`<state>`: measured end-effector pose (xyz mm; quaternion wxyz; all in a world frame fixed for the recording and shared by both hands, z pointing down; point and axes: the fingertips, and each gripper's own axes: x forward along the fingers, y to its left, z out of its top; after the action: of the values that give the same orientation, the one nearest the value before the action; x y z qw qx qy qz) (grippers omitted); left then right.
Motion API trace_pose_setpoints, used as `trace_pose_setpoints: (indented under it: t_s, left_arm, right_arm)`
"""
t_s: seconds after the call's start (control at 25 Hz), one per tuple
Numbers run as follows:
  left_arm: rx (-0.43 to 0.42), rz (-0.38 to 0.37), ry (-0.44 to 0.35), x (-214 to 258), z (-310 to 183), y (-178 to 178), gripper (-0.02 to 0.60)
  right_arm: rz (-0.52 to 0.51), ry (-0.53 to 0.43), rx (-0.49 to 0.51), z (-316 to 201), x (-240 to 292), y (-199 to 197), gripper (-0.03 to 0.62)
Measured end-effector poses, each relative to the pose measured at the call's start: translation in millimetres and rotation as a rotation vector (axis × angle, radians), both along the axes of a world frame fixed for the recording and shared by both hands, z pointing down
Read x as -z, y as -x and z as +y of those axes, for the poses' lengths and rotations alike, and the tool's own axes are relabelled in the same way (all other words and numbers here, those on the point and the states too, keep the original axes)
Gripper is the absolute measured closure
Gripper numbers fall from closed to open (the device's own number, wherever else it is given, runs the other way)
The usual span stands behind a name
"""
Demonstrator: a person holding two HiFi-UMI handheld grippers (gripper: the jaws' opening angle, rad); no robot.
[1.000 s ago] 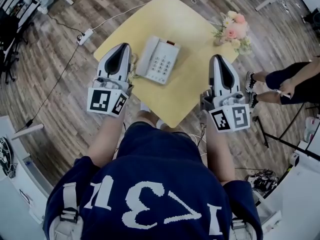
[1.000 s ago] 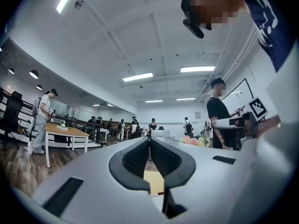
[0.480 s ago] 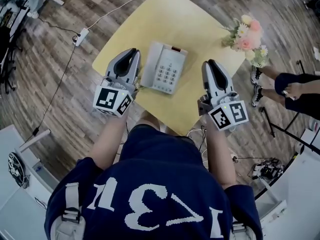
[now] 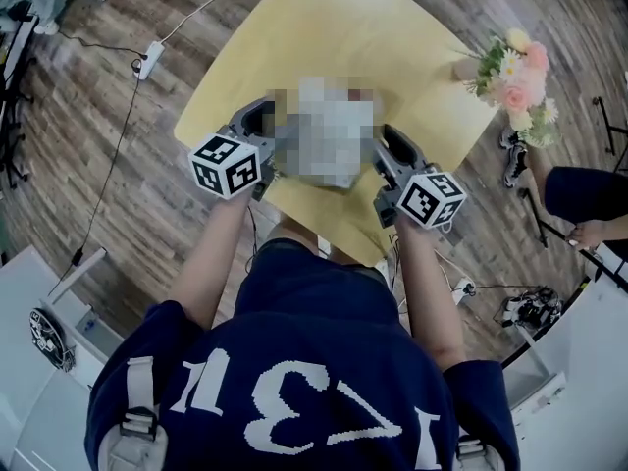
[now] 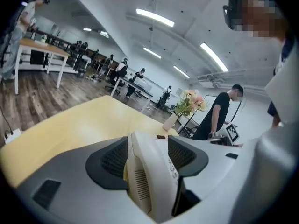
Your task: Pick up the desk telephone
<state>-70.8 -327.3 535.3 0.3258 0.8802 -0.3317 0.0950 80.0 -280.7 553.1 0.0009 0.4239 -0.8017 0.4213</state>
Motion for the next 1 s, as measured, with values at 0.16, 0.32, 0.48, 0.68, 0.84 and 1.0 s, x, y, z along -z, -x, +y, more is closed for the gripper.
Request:
trace_pose_setpoints:
  t_s: [0.16,0.32,0.48,0.68,0.84,1.0]
  left_arm:
    - [-0.060,0.117,0.160,-22.1,2.6,-3.5,0.300]
    - [-0.199,0.146,0.295,-40.8,17.6,-16.9,0.270]
    - [-0.275,0.123,0.364,-52.0,18.6,-21.2,0.259]
    - [-0.315,0.143,0.441,-57.7,17.0,-24.5,0.252]
    - [-0.299,0.157,0.439,-56.8,15.3,-24.1,0.253]
    - [-0.209,0.169,0.371,-49.7,16.8,-22.6,0.255]
  right_arm:
    - [-0.021,0.091,0.008,-2.3,-28.5,4.8,0.364]
    - [-0.050,0.177,0.058,2.6,-48.8,15.6,0.343]
    - [-0.075,0.225,0.068,0.8,-58.8,22.1,0.338]
    - [-0.100,0.255,0.037,-5.0,-61.0,19.6,0.339]
    - [-0.094,0.273,0.011,-6.2,-64.2,15.2,0.361]
    - [-0.103,0.227,-0.016,-3.7,-57.3,14.5,0.368]
